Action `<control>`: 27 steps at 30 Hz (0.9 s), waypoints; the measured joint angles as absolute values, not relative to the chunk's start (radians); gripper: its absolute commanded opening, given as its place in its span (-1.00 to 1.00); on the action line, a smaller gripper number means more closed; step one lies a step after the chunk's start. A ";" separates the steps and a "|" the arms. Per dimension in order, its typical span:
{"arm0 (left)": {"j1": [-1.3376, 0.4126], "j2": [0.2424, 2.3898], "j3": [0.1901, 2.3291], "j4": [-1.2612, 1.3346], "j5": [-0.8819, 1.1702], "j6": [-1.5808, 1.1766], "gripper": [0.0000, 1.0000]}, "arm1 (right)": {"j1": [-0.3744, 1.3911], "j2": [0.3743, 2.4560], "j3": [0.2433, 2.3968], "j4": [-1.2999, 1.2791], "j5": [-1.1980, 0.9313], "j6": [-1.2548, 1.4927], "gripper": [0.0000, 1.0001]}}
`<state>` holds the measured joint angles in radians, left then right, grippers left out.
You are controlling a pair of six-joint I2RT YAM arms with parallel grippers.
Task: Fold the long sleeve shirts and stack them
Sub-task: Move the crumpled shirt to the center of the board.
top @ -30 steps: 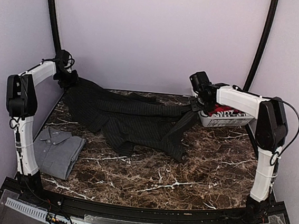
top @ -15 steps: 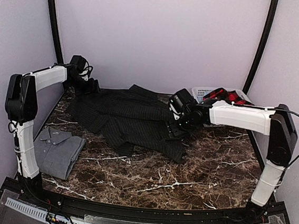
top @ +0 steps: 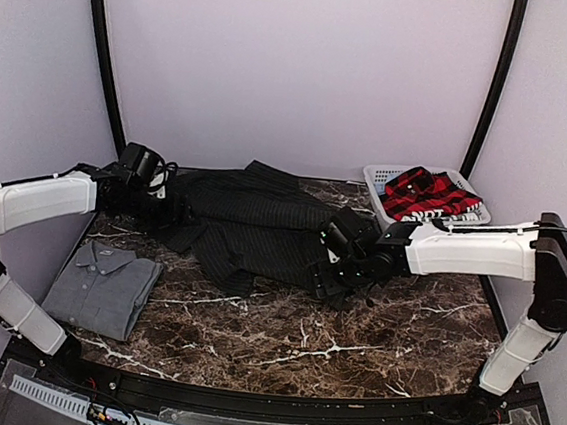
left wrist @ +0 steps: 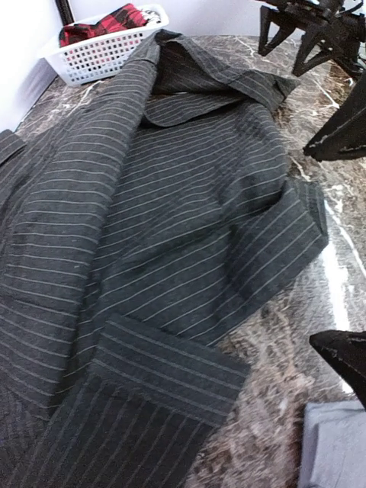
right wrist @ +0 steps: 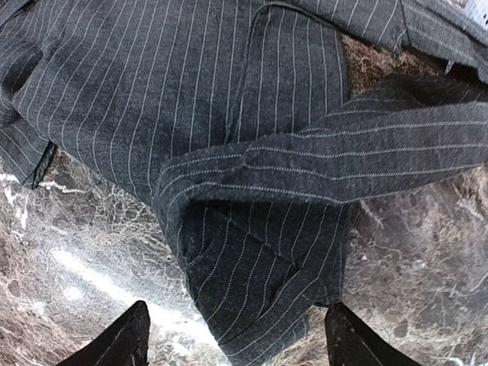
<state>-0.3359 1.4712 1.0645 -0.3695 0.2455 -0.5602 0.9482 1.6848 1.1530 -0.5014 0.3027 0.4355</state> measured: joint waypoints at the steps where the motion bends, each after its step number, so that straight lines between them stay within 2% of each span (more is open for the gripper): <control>1: -0.350 1.449 1.031 -0.365 0.247 -0.570 0.42 | 0.950 1.685 1.145 -0.494 0.303 0.445 0.48; 9: -0.533 1.383 0.825 -0.337 0.253 -0.667 0.19 | 0.952 1.701 1.109 -0.455 0.311 0.485 0.40; 18: -0.651 1.528 0.838 -0.306 0.178 -0.700 0.14 | 0.952 1.742 1.110 -0.416 0.312 0.506 0.31; 27: -0.706 1.658 0.898 -0.283 0.086 -0.719 0.08 | 0.952 1.757 1.131 -0.389 0.315 0.515 0.31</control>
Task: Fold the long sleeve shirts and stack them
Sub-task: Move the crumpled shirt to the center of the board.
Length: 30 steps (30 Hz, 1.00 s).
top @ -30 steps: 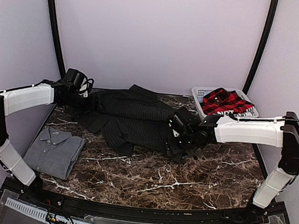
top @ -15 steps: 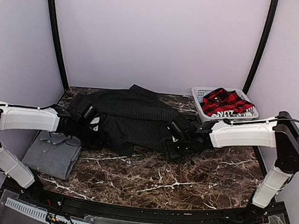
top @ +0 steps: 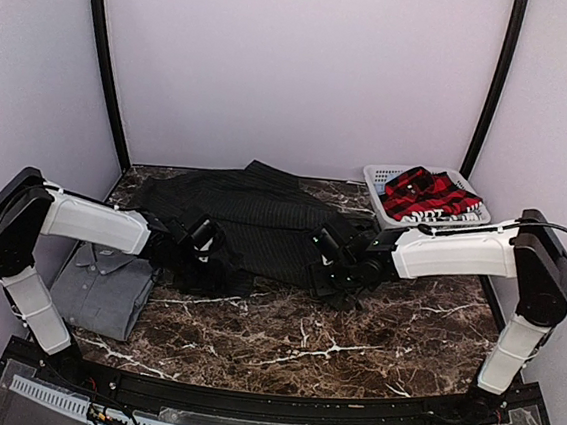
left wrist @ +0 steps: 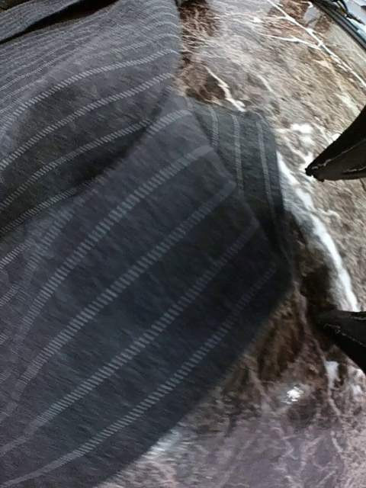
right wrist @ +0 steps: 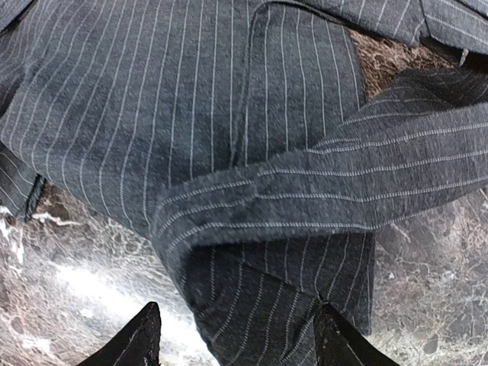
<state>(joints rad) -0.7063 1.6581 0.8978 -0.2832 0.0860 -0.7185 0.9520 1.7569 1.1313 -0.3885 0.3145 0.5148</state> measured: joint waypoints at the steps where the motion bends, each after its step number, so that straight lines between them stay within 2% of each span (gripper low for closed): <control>1: -0.712 1.669 0.911 -0.279 0.072 -0.721 0.02 | 0.952 1.760 1.135 -0.385 0.315 0.515 0.32; 4: -0.719 1.694 0.934 -0.264 0.048 -0.733 -0.16 | 0.952 1.761 1.137 -0.377 0.315 0.516 0.34; 6: -0.724 1.710 0.942 -0.255 0.024 -0.744 -0.36 | 0.952 1.761 1.137 -0.369 0.315 0.518 0.35; 9: -0.727 1.725 0.948 -0.242 -0.009 -0.768 -0.78 | 0.952 1.762 1.137 -0.358 0.319 0.521 0.34; 12: -0.728 1.731 0.950 -0.236 -0.031 -0.783 -0.97 | 0.952 1.762 1.137 -0.345 0.323 0.523 0.24; 13: -0.728 1.731 0.949 -0.237 -0.039 -0.788 -1.00 | 0.950 1.763 1.137 -0.339 0.326 0.526 0.15; 16: -0.728 1.726 0.946 -0.239 -0.054 -0.797 -1.00 | 0.945 1.768 1.138 -0.336 0.333 0.533 -0.31; 21: -0.729 1.659 0.911 -0.270 -0.068 -0.799 -1.00 | 0.934 1.774 1.139 -0.337 0.342 0.531 -0.84; 24: -0.729 1.613 0.903 -0.310 -0.071 -0.797 -1.00 | 0.927 1.774 1.139 -0.339 0.353 0.533 -1.00; 30: -0.728 1.527 0.902 -0.412 -0.081 -0.769 -1.00 | 0.907 1.746 1.139 -0.370 0.374 0.536 -1.00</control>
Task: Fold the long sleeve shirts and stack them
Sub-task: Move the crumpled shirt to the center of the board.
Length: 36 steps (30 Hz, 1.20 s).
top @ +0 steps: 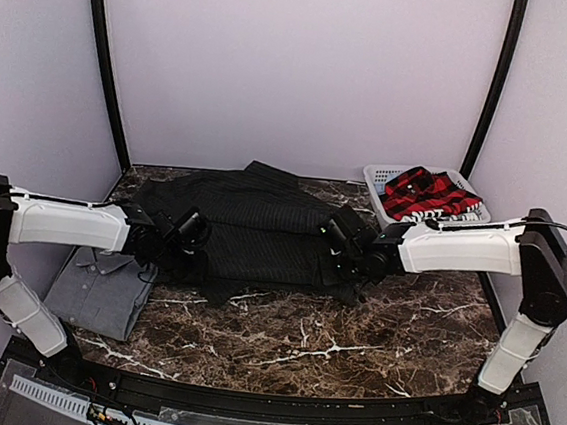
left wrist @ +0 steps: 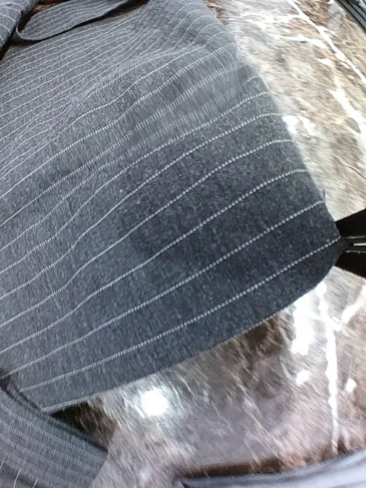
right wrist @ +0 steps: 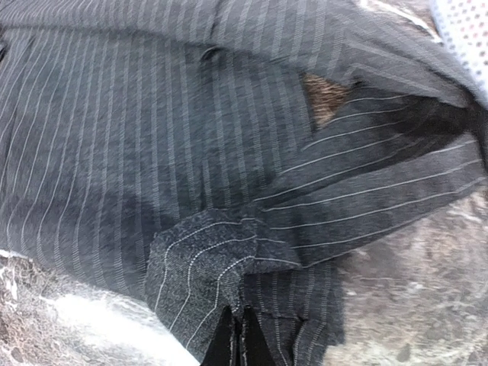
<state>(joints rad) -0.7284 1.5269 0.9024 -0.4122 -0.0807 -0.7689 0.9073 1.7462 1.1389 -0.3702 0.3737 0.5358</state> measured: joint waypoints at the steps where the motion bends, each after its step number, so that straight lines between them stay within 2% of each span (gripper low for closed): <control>1: -0.727 1.510 0.902 -0.434 -0.081 -0.761 -1.00 | 0.902 1.737 1.139 -0.381 0.379 0.535 -1.00; 9: -0.654 1.362 0.897 -0.642 -0.048 -0.678 -1.00 | 0.815 1.659 1.136 -0.493 0.405 0.517 -1.00; 17: -0.615 1.278 0.879 -0.832 0.089 -0.613 -1.00 | 0.709 1.626 1.090 -0.646 0.402 0.495 -1.00; 29: -0.615 1.238 0.876 -1.032 0.203 -0.550 -1.00 | 0.399 1.521 1.102 -0.761 0.430 0.460 -1.00; 30: -0.615 1.231 0.876 -1.047 0.213 -0.543 -1.00 | 0.389 1.513 1.112 -0.760 0.431 0.457 -0.95; 32: -0.615 1.216 0.876 -1.070 0.233 -0.531 -0.96 | 0.381 1.497 1.125 -0.756 0.428 0.450 -0.49; 33: -0.615 1.206 0.875 -1.080 0.244 -0.526 -0.84 | 0.382 1.489 1.127 -0.754 0.420 0.445 -0.23; 34: -0.615 1.200 0.875 -1.085 0.247 -0.523 -0.74 | 0.386 1.481 1.128 -0.751 0.413 0.448 -0.06; 35: -0.615 1.193 0.875 -1.092 0.247 -0.519 -0.50 | 0.398 1.473 1.129 -0.749 0.412 0.442 0.06; 36: -0.615 1.190 0.876 -1.098 0.246 -0.518 -0.41 | 0.420 1.465 1.130 -0.749 0.412 0.442 0.17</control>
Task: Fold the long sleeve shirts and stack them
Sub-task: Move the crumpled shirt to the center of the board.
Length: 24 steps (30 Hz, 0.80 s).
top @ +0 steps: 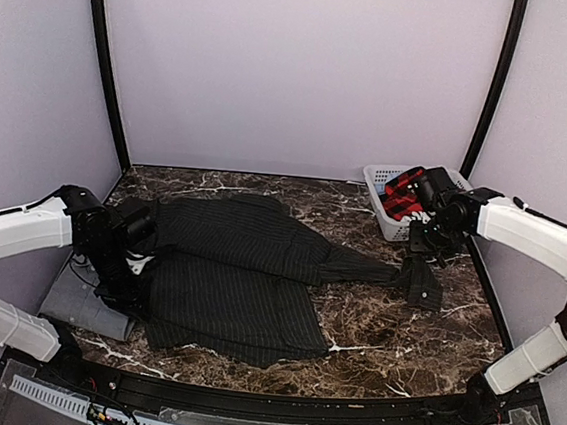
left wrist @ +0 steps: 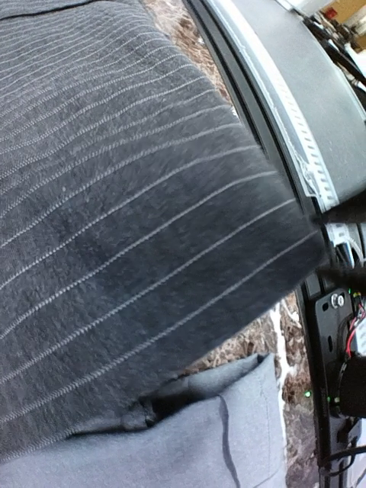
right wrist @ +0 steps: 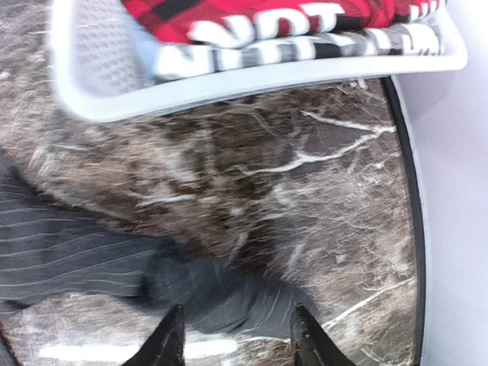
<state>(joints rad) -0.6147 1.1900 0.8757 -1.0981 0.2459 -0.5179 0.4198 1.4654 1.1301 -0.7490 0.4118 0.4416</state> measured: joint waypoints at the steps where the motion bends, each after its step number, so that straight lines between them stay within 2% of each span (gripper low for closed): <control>1: -0.615 1.189 0.878 -1.106 0.241 -0.514 -0.23 | 0.453 1.461 1.135 -0.750 0.414 0.442 0.25; 3: -0.615 1.191 0.896 -1.119 0.221 -0.515 -0.01 | 0.543 1.460 1.159 -0.757 0.412 0.449 0.33; 7: -0.615 1.193 0.995 -1.123 0.164 -0.521 0.09 | 0.678 1.462 1.234 -0.749 0.391 0.462 0.36; 12: -0.615 1.207 1.073 -1.058 0.117 -0.520 0.08 | 0.707 1.543 1.311 -0.630 0.308 0.419 0.32; 17: -0.615 1.323 1.082 -0.912 0.135 -0.509 0.06 | 0.707 1.773 1.413 -0.499 0.250 0.345 0.25; 24: -0.615 1.474 1.099 -0.712 0.184 -0.497 0.02 | 0.707 2.068 1.607 -0.418 0.176 0.277 0.26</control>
<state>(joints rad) -0.6147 1.4738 1.0988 -0.7116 0.1841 -0.4969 0.7071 2.0682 1.6066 -0.4179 0.1761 0.2771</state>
